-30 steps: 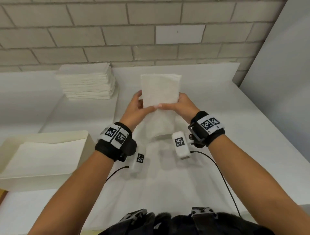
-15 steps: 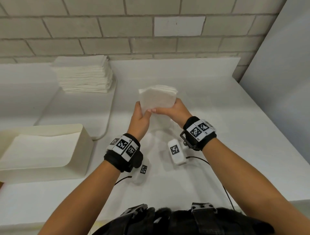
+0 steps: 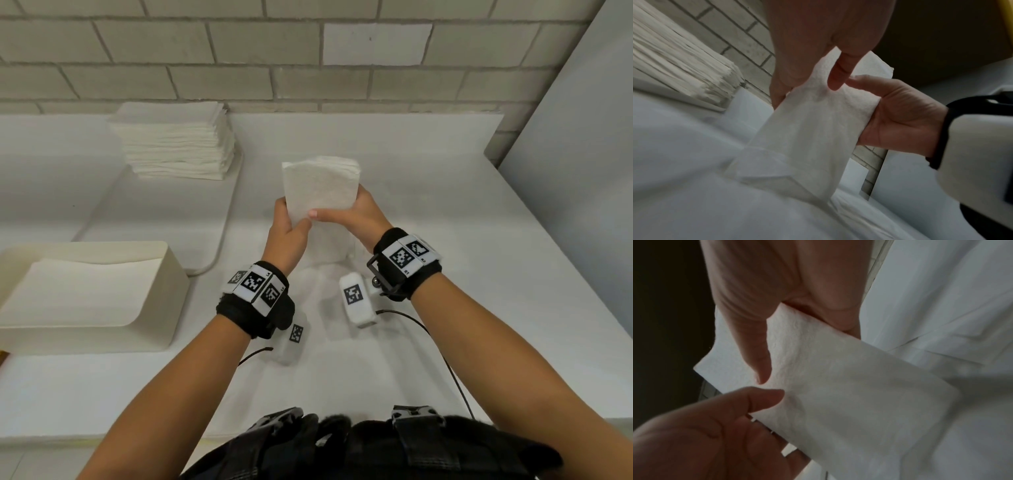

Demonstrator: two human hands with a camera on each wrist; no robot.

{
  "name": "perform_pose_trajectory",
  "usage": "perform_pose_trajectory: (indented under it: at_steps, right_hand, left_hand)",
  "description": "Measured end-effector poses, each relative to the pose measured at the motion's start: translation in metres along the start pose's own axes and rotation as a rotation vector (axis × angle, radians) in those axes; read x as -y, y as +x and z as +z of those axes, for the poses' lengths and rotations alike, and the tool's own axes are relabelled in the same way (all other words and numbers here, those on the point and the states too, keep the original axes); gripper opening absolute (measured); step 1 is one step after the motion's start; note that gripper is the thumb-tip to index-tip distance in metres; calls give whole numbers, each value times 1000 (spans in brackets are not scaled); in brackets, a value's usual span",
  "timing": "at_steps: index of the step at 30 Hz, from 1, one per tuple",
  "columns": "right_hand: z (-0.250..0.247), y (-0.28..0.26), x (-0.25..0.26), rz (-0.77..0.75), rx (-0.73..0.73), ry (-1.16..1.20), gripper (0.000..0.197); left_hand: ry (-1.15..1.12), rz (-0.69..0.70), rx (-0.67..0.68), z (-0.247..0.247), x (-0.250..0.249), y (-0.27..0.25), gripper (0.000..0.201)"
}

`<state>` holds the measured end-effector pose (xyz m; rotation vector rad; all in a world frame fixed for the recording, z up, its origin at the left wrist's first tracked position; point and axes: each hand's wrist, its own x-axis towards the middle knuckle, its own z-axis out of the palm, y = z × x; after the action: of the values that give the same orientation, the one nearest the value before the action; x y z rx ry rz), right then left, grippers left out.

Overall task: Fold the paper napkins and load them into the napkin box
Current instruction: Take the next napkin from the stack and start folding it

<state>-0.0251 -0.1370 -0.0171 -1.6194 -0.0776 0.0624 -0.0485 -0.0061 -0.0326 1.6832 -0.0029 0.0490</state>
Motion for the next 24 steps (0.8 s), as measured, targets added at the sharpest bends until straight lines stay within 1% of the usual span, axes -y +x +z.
perform_pose_trajectory:
  at_steps: [5,8,10,13,14,15,16,17,18,19,20,21,22,23,24]
  right_hand:
    - [0,-4,-10,51,29,-45,57]
    - [-8,-3,4,-31,6,-31,55]
    - [-14,0,20,-93,31,-19,51]
    - [-15,7,30,-71,93,-161,39]
    - [-16,8,31,-55,97,-229,34]
    - [-18,10,31,-54,91,-310,30]
    - [-20,11,34,-66,91,-413,25]
    - [-22,12,38,-81,103,-527,22]
    - [-24,13,44,-90,127,-648,18]
    - [-25,14,50,-89,158,-781,13]
    - [-25,15,57,-80,188,-928,13]
    - [-23,15,63,-81,207,-1070,20]
    - [-18,15,69,-87,220,-1194,25]
    - [-14,15,73,-103,226,-1268,25]
    - [-10,14,77,-108,229,-1306,19]
  left_hand:
    - [18,-24,-7,6,10,-2,38]
    - [42,-17,-33,5,7,2,37]
    - [27,4,-57,2,5,7,38]
    - [-88,9,-81,0,-3,12,43]
    - [-76,35,-116,-1,-8,12,46]
    - [-11,107,-182,-5,-13,12,53]
    - [88,218,-247,-10,-19,12,65]
    - [213,341,-274,-17,-28,14,79]
    - [364,440,-260,-24,-40,14,89]
    - [531,500,-216,-28,-53,16,94]
    - [712,529,-148,-31,-66,18,94]
    - [899,554,-67,-30,-79,20,92]
    - [1084,585,19,-26,-90,23,87]
    - [1247,617,106,-19,-100,24,79]
    - [1375,629,177,-10,-106,25,69]
